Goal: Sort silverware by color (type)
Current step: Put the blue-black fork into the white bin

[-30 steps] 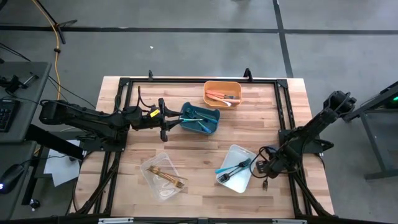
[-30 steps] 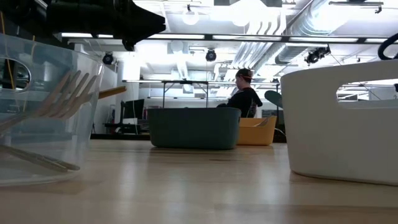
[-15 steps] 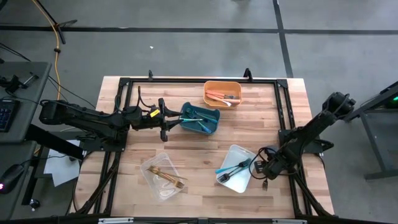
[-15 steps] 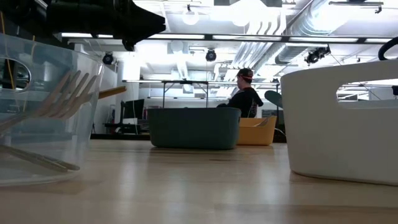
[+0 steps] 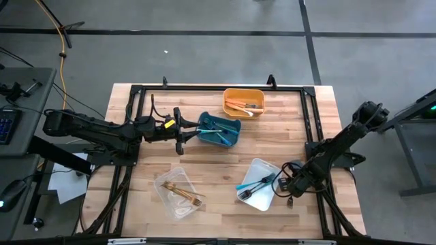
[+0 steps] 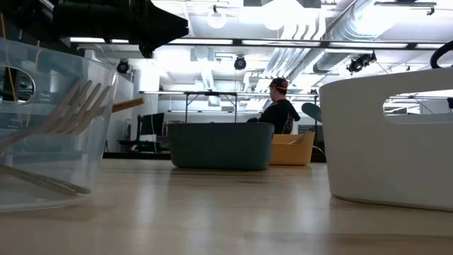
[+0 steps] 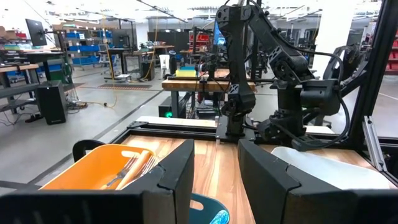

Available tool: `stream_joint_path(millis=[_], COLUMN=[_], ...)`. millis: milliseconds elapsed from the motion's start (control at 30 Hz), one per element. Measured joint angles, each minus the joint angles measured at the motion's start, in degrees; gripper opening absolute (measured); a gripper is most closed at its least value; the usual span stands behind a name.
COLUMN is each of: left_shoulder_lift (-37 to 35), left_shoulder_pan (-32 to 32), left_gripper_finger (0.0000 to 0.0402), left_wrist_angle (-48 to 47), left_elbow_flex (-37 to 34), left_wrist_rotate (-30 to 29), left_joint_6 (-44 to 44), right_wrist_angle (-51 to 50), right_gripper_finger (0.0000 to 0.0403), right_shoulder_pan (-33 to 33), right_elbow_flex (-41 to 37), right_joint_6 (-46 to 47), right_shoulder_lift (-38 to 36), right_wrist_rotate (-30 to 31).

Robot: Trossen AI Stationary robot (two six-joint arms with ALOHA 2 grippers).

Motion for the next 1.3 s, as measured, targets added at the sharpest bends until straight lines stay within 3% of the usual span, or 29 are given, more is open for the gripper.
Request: stream_joint_path(millis=[200,367,800,1000,1300], left_shoulder_lift=[0.00,0.01,-0.01,0.01,-0.01], left_shoulder_pan=[0.00,0.00,0.00,0.00,0.00], left_gripper_finger=[0.0115,0.0115,0.0115,0.0115,0.0115], left_wrist_angle=[0.00,0.00,0.00,0.01,0.02], left_elbow_flex=[0.00,0.00,0.00,0.00,0.00], left_wrist_rotate=[-0.01,-0.01,-0.01,0.00,0.01], left_joint_6=[0.04,0.05,-0.46,-0.52,-0.52], right_wrist_angle=[-1.07,-1.20,-1.73,-1.62,-1.63], right_gripper_finger=[0.0032,0.0012,0.0110,0.0114,0.0114], right_shoulder_pan=[0.00,0.00,2.68,3.32,3.21], right_elbow_flex=[-0.08,-0.09,-0.22,-0.22,2.49], right_joint_6=[-2.55,-2.24,0.84,1.03,-10.34], right_shoulder_lift=[0.09,0.09,0.17,0.12,-0.30], right_wrist_rotate=[1.78,1.95,3.47,3.45,3.73])
